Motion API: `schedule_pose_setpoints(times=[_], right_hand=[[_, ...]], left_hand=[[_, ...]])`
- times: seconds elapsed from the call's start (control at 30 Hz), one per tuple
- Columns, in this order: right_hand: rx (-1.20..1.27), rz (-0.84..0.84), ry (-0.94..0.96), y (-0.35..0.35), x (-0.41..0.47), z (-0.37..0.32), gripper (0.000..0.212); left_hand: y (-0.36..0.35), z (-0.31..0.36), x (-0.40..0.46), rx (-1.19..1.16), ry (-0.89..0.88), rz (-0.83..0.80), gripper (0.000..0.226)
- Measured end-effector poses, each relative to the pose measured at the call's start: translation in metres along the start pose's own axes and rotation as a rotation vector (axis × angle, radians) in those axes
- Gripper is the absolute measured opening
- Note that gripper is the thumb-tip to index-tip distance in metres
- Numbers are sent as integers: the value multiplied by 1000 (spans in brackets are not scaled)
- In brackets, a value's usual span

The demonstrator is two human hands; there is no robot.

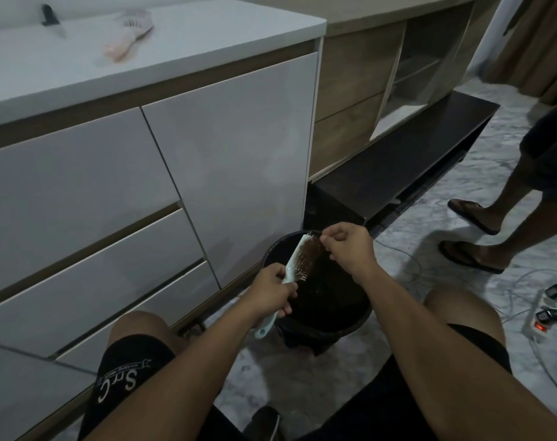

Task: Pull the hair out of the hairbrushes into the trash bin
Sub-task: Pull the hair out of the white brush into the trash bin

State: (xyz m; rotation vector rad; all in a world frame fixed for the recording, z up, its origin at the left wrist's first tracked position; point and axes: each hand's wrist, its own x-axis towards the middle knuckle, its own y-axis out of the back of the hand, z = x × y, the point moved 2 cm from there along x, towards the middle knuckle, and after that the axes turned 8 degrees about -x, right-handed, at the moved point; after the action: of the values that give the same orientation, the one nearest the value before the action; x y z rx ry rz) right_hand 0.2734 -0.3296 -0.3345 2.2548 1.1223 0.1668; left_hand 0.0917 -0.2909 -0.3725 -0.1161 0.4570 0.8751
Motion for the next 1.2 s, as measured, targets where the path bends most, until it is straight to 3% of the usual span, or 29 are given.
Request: schedule_pose_setpoints(times=[0.13,0.2,0.47,0.6,0.7,0.93,1.03,1.2], right_hand=[[34,-85,19,-9,-7,-4,19],[16,-23,-4,-9,-3,-3,11],[151,188,-115,-2,5,5,20],[228,-38,-135,-7,-2,0,7],[229,-131,-87,-11,-7,0,19],[245,115,-106,2,-1,5,25],[196,44,-92,-6,1,3,26],[167,-258,-49,-13,-8,-6,25]], left_hand=[[0,2,0,7,-24,-9,16],[0,3,0,9,-21,-2,15],[2,2,2,-69,42,32,9],[-2,7,0,-77,33,11,8],[-5,9,0,-70,26,1,8],[-4,7,-1,-79,55,17,8],[-5,9,-1,-101,54,64,8],[-4,14,0,-98,47,82,5]])
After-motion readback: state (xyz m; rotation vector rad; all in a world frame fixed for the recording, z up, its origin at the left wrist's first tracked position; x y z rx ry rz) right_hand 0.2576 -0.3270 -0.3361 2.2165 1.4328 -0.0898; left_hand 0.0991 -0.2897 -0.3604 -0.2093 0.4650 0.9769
